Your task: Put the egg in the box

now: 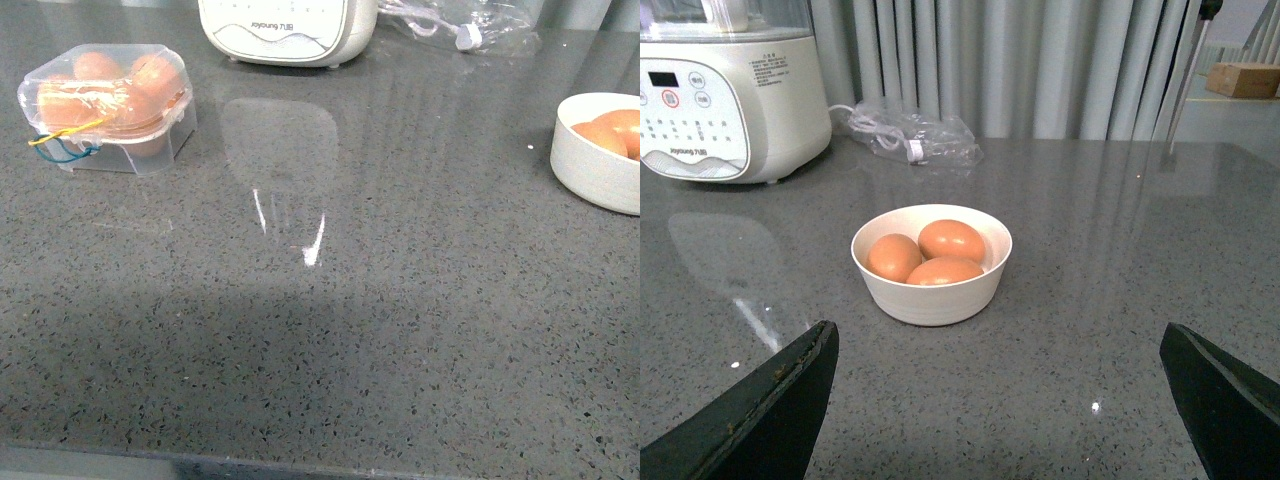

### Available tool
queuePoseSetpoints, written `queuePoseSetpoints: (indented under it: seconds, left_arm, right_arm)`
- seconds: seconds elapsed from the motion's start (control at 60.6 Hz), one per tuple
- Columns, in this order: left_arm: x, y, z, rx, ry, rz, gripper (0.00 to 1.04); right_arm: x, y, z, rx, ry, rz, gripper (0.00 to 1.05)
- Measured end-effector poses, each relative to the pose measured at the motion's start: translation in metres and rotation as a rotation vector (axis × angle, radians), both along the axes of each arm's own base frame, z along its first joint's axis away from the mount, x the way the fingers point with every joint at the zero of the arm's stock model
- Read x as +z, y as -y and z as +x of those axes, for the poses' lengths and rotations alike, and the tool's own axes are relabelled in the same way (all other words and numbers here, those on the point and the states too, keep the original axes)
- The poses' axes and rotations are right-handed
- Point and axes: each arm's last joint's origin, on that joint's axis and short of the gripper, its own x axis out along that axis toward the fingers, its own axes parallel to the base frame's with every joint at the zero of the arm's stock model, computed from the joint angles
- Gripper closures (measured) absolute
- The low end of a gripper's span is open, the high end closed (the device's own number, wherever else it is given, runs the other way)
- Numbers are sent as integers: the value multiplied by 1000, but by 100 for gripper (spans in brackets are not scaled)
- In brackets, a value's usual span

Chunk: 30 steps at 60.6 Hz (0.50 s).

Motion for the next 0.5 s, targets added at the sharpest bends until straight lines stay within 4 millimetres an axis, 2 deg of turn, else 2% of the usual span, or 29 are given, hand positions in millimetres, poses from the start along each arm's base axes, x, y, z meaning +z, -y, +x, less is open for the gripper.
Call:
queuePoseSetpoints:
  seconds: [0.198,0.495]
  left_arm:
    - [0,0,0,0,0,-1,101]
    - [0,0,0,0,0,-1,50]
  right_arm:
    - [0,0,0,0,0,0,7]
    - [0,0,0,0,0,0,7]
